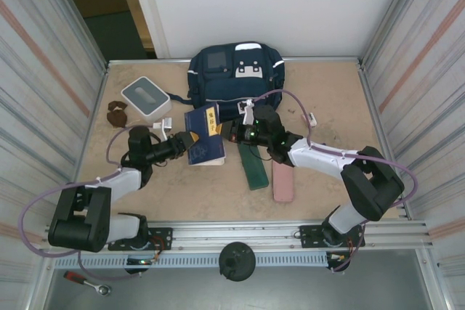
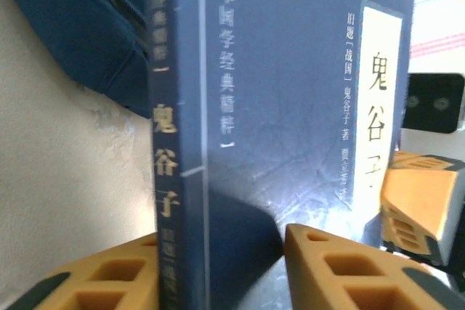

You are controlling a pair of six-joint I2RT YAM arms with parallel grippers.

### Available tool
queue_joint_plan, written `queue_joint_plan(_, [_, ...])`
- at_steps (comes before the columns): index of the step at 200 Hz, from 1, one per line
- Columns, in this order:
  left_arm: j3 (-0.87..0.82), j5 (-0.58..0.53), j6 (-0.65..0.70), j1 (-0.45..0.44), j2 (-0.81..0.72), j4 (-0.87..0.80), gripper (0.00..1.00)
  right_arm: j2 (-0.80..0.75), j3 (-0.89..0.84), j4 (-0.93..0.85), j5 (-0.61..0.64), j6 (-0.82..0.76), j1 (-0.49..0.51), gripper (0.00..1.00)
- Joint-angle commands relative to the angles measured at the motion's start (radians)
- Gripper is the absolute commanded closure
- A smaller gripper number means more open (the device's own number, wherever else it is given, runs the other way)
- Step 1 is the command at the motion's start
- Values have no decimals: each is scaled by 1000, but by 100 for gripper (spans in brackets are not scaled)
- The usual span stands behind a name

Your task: Pack books, pencil case, and school supplies into a backpack

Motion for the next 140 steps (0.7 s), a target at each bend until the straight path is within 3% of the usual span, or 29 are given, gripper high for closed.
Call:
queue_joint_plan(1, [38,11,7,-9,-60,-1,72,-1,-6,27,-32,-32,-10,100])
queue_joint_plan(41, [57,-12,-4,-20,-150,-7,96,-1,-4,-18,-31,-51,-35,100])
queue_joint_plan(51, [68,-21,2,-24,-177,-6,100,-11,0,-42,-31,-73,-45,91])
queue_joint_plan(67, [101,-20,-1,-24,-214,0,100,-33,2,-49,-57,-79,-72,64])
queue_joint_plan(86, [144,-11,24,-39,-244,19,100,-65,8,-37,-117,-119,-85,42])
queue_joint_plan(104, [186,6,36,-50,-247,21,100,-78,14,-12,-170,-125,-90,31])
queue_joint_plan(140, [222,45,12,-84,-198,107,100,-70,-25,222,-294,-38,-91,26])
